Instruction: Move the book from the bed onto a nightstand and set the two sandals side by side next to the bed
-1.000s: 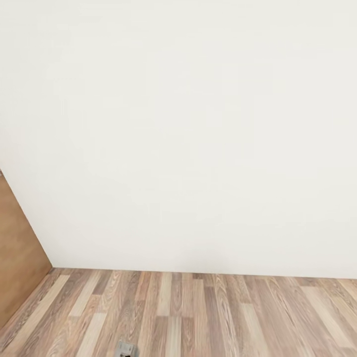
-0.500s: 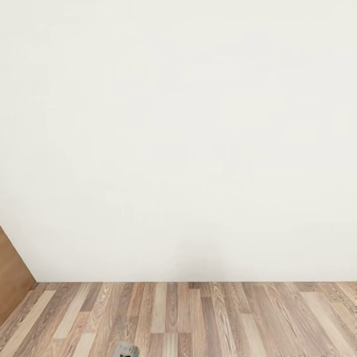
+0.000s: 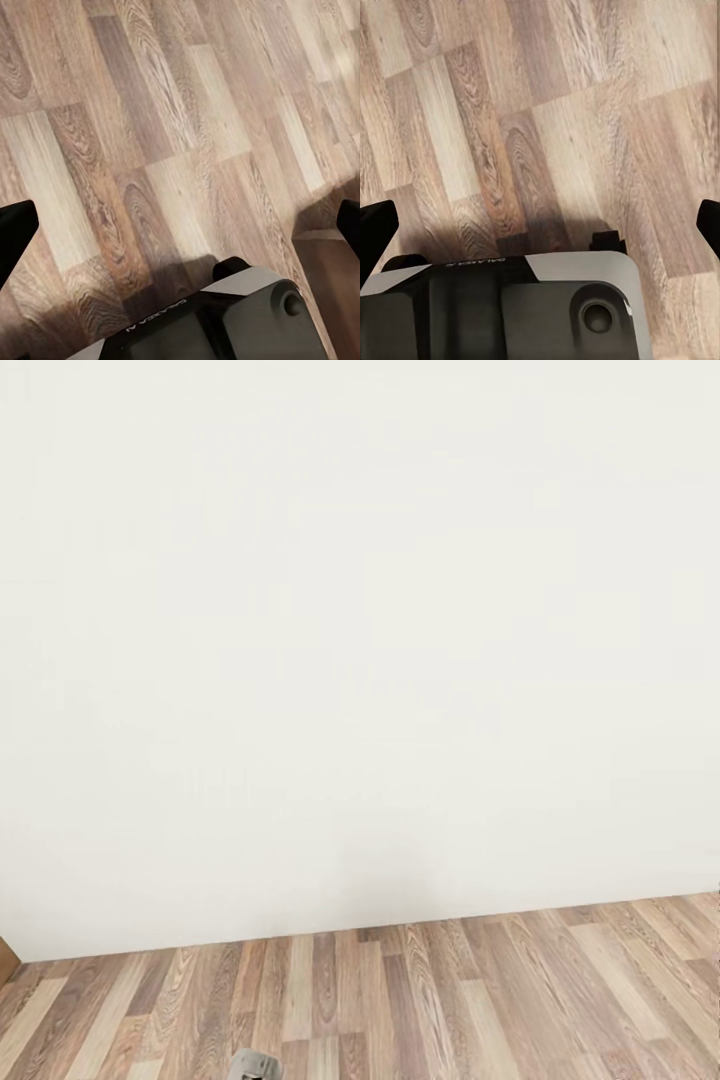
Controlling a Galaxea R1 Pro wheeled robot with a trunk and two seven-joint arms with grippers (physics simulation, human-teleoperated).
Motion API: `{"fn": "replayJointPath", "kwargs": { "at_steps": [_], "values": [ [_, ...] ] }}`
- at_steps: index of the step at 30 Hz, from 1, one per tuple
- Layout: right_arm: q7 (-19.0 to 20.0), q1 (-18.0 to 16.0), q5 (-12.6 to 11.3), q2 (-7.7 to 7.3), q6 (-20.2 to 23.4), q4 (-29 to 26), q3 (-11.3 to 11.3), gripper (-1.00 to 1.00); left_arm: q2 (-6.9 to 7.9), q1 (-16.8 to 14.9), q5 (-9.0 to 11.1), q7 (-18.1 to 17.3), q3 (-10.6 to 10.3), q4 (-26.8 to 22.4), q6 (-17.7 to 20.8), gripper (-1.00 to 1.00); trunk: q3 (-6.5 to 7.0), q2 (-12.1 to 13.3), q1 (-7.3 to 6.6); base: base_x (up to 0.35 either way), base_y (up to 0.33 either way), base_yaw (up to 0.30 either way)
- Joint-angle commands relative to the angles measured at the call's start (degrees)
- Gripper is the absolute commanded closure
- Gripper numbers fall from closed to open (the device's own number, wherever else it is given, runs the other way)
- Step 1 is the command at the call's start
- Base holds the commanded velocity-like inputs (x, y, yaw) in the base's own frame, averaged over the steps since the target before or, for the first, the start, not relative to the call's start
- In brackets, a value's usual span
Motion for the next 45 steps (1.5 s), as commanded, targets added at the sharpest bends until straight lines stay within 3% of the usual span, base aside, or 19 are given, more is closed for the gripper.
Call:
{"fn": "replayJointPath", "kwargs": {
  "at_steps": [1, 45],
  "values": [
    [0.3, 0.0, 0.6, 0.01, 0.1, -0.1, -0.5, -1.00, 0.02, -0.1, 0.0, -0.1, 0.0, 0.0, -0.2, -1.00, -0.13, -0.1, 0.04, 0.095, 0.000, -0.055],
    [0.3, 0.0, 0.6, 0.03, 0.1, -0.1, -0.5, -1.00, -0.07, -0.1, 0.0, -0.2, 0.0, 0.0, 0.0, -1.00, -0.13, -0.1, 0.04, 0.316, 0.000, -0.002]
  ]
}}
